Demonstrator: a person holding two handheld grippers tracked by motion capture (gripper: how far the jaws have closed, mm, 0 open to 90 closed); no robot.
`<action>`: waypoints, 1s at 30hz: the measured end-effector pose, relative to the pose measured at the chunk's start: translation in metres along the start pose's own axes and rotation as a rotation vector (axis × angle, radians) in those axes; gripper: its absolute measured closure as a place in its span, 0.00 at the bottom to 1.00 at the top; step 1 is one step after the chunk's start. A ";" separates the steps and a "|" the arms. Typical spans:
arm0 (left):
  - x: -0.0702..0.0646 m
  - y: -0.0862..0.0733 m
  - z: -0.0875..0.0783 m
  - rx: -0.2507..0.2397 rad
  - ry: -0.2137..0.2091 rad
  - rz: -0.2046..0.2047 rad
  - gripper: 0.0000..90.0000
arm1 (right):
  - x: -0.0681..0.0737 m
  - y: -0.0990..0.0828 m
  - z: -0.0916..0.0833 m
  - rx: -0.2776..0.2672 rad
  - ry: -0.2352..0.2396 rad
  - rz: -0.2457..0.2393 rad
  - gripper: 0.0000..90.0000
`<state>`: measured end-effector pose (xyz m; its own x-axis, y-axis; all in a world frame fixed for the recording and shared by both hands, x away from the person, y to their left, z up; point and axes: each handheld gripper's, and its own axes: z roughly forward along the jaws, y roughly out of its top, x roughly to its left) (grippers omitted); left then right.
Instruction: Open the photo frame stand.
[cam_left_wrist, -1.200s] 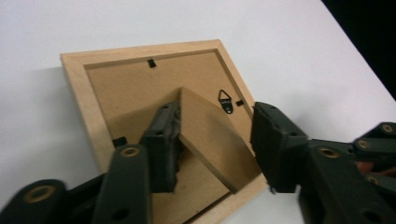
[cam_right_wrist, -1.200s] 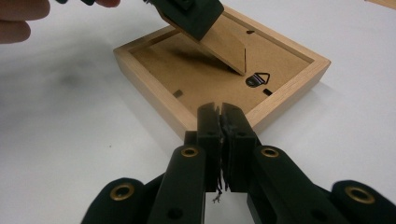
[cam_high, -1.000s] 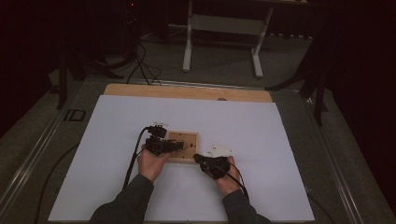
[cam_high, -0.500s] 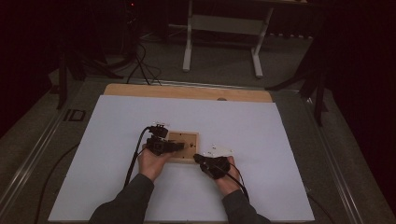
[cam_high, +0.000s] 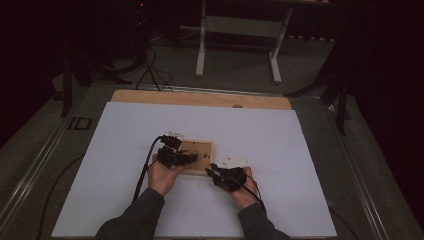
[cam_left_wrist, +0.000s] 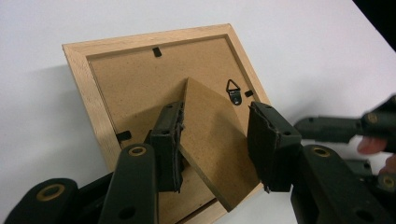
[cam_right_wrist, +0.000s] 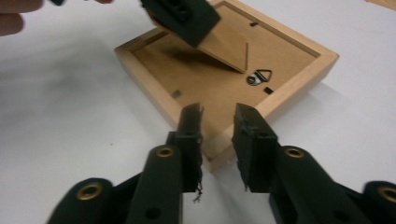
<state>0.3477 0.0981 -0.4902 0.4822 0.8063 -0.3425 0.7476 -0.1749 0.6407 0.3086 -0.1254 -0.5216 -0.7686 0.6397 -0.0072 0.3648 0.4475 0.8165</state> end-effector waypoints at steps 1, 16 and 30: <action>-0.002 -0.001 -0.001 -0.004 0.006 0.014 0.64 | -0.001 0.000 -0.001 -0.004 0.000 0.007 0.76; -0.015 -0.017 -0.013 -0.072 0.051 0.148 0.64 | -0.013 0.007 -0.011 -0.010 0.022 0.043 0.60; -0.021 -0.032 -0.021 -0.130 0.079 0.217 0.64 | -0.022 0.014 -0.022 -0.031 0.022 0.072 0.59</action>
<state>0.3037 0.0985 -0.4894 0.5840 0.8003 -0.1356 0.5627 -0.2788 0.7782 0.3194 -0.1465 -0.4973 -0.7524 0.6555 0.0647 0.4034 0.3809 0.8320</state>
